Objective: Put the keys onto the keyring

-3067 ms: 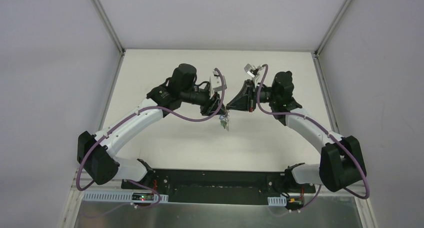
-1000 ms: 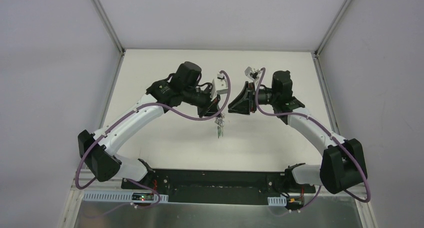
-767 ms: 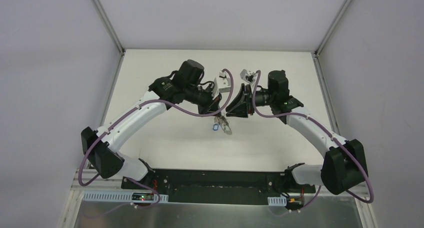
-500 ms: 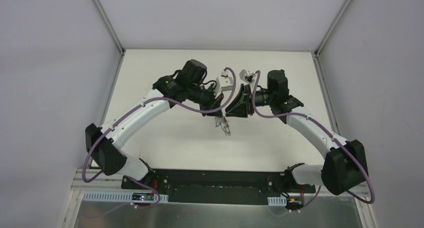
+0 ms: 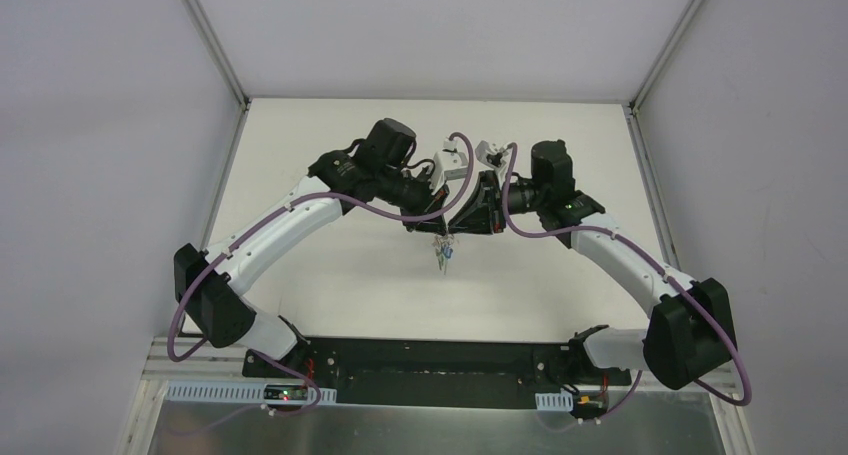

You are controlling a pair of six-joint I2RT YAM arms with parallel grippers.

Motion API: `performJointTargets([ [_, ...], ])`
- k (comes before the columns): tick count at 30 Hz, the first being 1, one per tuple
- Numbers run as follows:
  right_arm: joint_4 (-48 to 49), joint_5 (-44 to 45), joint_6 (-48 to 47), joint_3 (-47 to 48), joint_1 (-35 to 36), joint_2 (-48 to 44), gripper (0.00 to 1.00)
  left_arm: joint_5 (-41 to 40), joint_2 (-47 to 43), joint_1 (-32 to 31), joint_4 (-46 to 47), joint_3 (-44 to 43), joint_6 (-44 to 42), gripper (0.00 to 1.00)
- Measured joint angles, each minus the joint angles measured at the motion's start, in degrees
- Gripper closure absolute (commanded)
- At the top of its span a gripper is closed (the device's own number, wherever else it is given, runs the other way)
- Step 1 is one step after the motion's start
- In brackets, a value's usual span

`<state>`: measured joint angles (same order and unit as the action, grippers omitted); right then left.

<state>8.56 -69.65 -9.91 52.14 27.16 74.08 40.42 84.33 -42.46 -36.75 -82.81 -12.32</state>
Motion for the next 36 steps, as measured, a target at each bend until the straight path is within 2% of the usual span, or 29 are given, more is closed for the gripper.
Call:
performJointTargets([
  [7,0.0,0.2,-0.07,0.0,0.13,0.0,0.99,0.24,0.11,0.0,0.02,-0.11,0.83,1.0],
  [16,0.07,0.15,0.39,-0.02,-0.15,0.0,1.0,0.7,0.39,0.07,0.07,-0.2,1.03,0.99],
  [20,3.13,-0.57,4.11,-0.48,-1.4,0.0,1.0,1.46,0.39,0.63,1.51,-0.2,0.92,0.83],
  [23,9.11,-0.68,9.68,-1.57,-2.82,0.0,1.0,2.51,-0.02,1.73,3.65,0.48,0.98,0.76],
  [29,19.52,-0.17,20.02,-3.34,-4.33,0.0,1.0,3.06,-2.56,2.56,6.93,3.61,0.76,0.71],
  [36,25.14,0.04,25.0,-3.87,-4.57,0.0,1.0,2.21,-3.72,2.56,10.99,5.86,-1.01,0.7],
])
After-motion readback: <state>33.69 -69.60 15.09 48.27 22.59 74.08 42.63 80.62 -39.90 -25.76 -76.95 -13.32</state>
